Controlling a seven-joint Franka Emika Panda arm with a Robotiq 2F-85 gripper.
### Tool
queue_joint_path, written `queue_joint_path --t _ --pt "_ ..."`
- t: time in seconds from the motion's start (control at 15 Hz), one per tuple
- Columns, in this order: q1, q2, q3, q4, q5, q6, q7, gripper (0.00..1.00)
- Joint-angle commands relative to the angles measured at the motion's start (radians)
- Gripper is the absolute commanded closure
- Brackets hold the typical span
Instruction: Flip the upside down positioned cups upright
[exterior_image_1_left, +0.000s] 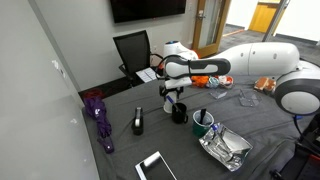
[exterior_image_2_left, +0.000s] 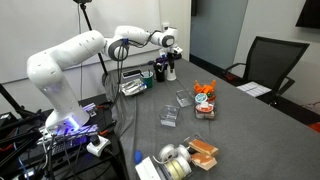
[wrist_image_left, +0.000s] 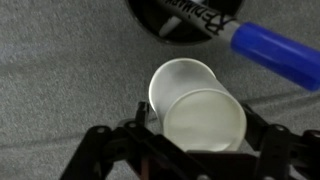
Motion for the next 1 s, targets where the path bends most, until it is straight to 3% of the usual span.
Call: queue_joint_path --t 0.0,0.2,0.93 --pt "-0.004 0.021 0.001 0.037 0.002 -0.022 -0.003 0.41" --pt "-0.004 0.019 0.002 0.040 0.002 -0.022 -0.003 0.58" --pt "0.008 -0.027 -0.056 0.039 -0.085 -0.017 0.000 0.58"
